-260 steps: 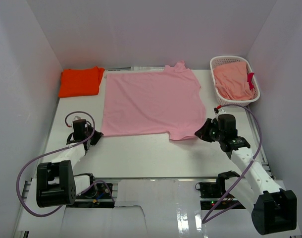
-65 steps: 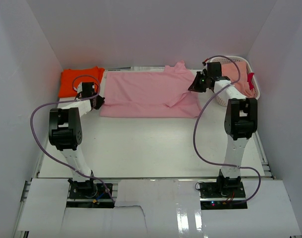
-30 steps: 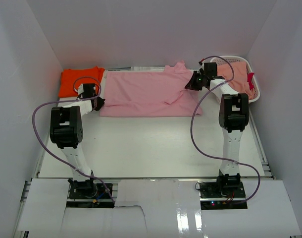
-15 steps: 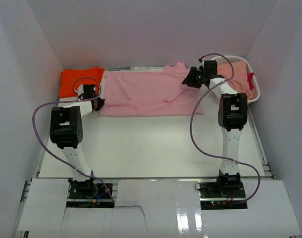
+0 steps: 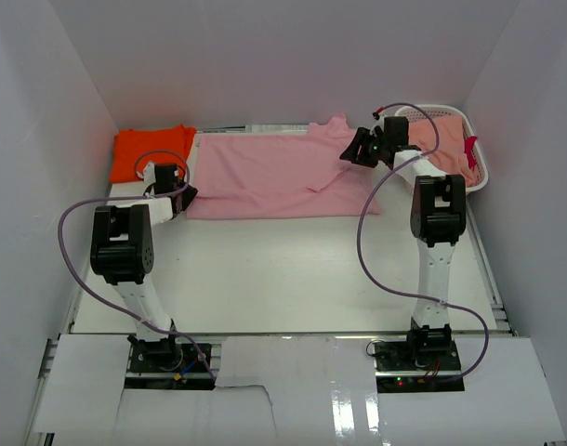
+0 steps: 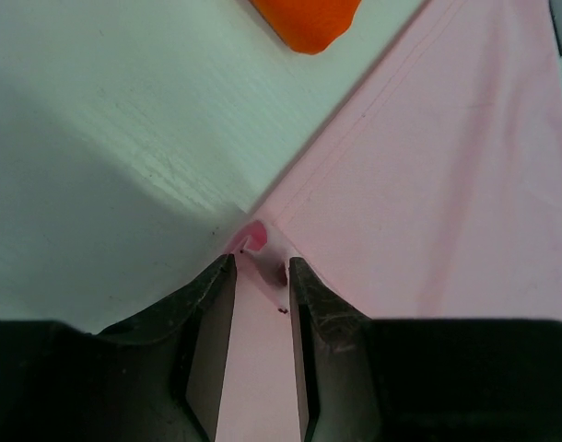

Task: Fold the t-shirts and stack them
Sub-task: Fold the flattened tshirt in 1/3 of the way

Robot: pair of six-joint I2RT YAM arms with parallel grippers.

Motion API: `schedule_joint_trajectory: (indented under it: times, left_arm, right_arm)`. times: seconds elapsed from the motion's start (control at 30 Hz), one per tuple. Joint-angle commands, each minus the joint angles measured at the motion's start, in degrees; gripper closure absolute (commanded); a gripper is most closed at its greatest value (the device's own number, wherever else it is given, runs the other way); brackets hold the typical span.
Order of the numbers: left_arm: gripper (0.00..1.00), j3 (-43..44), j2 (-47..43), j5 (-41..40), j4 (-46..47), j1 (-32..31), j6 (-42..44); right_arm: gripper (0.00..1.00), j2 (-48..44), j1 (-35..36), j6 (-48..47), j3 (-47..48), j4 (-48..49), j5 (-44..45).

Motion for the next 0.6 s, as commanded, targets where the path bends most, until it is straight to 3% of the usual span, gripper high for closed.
schedule_joint_trajectory:
  times: [0.0, 0.37, 0.57]
  left_arm:
    - [0.59, -0.5, -5.5, -2.3, 4.0, 0.1, -1.0]
    - [0.60, -0.4, -6.1, -0.9, 9.1, 0.1, -1.0]
    - [0.61, -0.9, -9.2, 5.3, 8.2, 0.1, 0.7]
  right_arm:
    - [0.42, -6.0, -0.1, -1.4, -2.7, 5.4, -3.1]
    - [0.43, -13.3, 0.9, -2.2, -14.0, 10.2, -3.7]
    - [0.51, -16.1, 2.2, -4.9, -14.1, 5.3, -3.6]
